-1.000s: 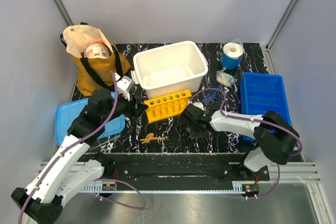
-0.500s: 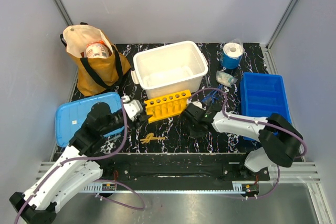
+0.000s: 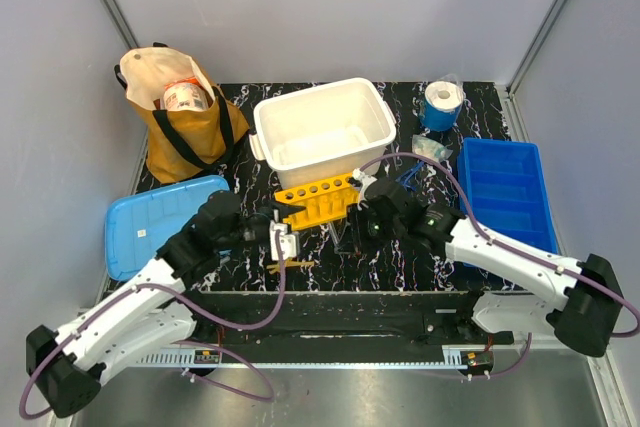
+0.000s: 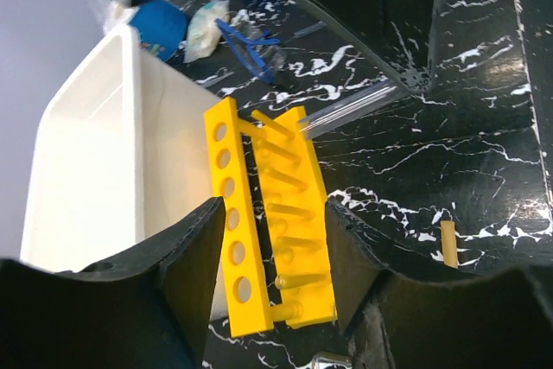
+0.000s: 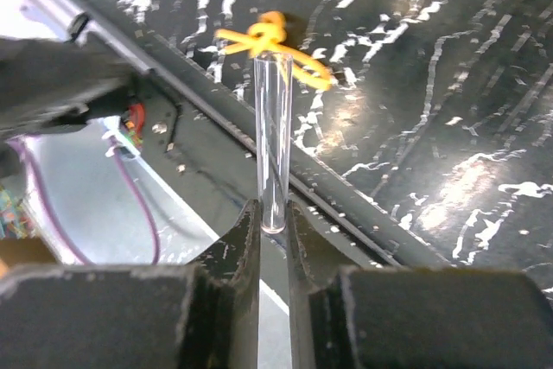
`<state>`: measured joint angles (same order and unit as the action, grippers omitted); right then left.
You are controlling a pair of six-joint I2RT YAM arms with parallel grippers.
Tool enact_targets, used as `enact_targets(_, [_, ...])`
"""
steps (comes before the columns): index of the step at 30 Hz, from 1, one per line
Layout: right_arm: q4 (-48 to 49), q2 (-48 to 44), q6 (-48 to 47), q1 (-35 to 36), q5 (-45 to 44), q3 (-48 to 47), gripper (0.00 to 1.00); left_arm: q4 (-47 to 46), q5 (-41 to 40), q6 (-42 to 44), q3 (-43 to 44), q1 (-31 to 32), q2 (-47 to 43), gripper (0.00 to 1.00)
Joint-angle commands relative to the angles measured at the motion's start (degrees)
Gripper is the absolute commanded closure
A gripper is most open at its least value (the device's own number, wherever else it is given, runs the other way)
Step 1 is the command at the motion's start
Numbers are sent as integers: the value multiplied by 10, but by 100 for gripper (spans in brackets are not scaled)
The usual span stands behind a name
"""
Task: Organize the chemistry lab equipment
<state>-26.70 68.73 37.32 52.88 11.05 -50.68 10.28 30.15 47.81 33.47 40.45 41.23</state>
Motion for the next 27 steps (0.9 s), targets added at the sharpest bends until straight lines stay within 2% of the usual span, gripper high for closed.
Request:
enact_targets(1, [17, -28, -7, 5, 77, -35, 90, 5, 21, 102, 44, 33, 43, 46])
enact_targets(10, [9, -16, -15, 5, 101, -55, 91, 48, -46, 178, 82, 86, 95, 46])
enact_targets(19, [12, -6, -13, 5, 115, -63, 91, 56, -79, 200, 73, 126, 115, 48])
enact_targets(27, [24, -11, -7, 5, 127, -52, 91, 54, -90, 203, 74, 140, 131, 53])
